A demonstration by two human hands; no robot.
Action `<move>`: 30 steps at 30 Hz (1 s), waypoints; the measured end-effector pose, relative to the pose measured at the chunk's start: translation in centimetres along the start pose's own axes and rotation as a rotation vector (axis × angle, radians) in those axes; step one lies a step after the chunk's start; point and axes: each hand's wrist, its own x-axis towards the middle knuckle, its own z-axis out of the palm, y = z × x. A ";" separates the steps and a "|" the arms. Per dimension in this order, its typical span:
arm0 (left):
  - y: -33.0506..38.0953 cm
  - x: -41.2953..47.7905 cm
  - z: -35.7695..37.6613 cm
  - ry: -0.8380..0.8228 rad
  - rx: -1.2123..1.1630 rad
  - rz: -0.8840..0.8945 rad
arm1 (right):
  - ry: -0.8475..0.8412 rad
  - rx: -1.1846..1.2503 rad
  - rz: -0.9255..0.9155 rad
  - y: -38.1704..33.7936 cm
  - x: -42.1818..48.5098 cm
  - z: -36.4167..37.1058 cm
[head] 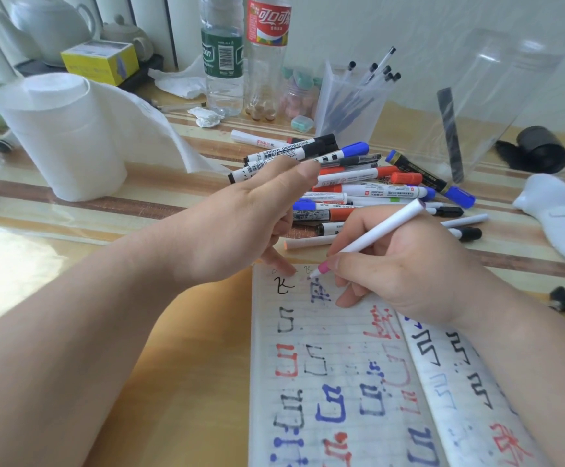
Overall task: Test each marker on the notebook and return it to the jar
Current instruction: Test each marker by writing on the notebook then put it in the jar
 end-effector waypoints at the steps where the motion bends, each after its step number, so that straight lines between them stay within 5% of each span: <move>1: 0.0 -0.1 -0.2 0.007 -0.056 -0.048 | 0.002 -0.015 -0.006 0.0 0.0 0.0; 6: 0.6 0.0 0.4 0.061 -0.301 -0.203 | 0.005 -0.060 -0.004 -0.1 0.0 0.1; 19: -1.1 0.4 0.6 0.051 -0.088 -0.191 | 0.014 -0.066 -0.004 -0.1 0.0 -0.1; 26: -0.9 0.3 0.8 -0.015 -0.212 -0.093 | 0.262 0.324 -0.145 0.2 0.3 -1.3; 30: -0.9 0.3 1.1 -0.019 -0.306 -0.073 | 0.264 0.596 -0.170 -0.1 0.5 -1.5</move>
